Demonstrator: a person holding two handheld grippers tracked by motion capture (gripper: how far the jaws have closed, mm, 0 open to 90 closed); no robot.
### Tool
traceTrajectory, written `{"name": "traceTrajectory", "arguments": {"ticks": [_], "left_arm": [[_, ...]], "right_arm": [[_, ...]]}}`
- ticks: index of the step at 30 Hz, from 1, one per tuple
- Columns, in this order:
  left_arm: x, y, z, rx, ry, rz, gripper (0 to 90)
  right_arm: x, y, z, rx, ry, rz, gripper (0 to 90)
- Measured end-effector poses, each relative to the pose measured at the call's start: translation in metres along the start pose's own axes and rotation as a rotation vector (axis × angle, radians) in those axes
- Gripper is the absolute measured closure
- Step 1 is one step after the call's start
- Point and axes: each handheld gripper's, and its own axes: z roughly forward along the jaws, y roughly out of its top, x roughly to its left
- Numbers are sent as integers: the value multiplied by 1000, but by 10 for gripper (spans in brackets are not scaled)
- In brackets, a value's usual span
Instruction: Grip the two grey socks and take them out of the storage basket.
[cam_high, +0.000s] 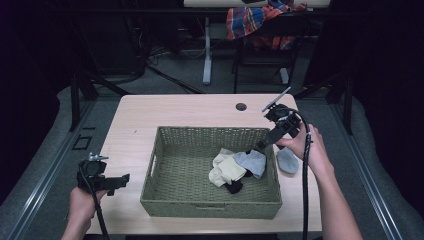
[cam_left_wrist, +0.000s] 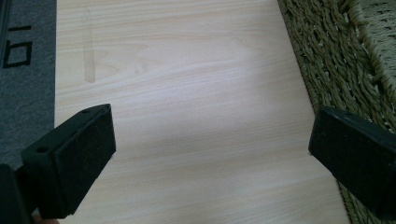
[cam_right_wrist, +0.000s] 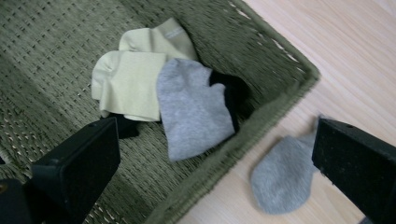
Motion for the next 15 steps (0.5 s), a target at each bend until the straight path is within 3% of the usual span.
{"name": "traceTrajectory", "arguments": {"ticks": [7, 15], "left_arm": [[0, 0, 0, 1, -2, 0, 7], [0, 0, 0, 0, -2, -2, 7]], "right_arm": [[21, 9, 16, -9, 8, -60, 38], [29, 15, 42, 59, 25, -112, 154]]}}
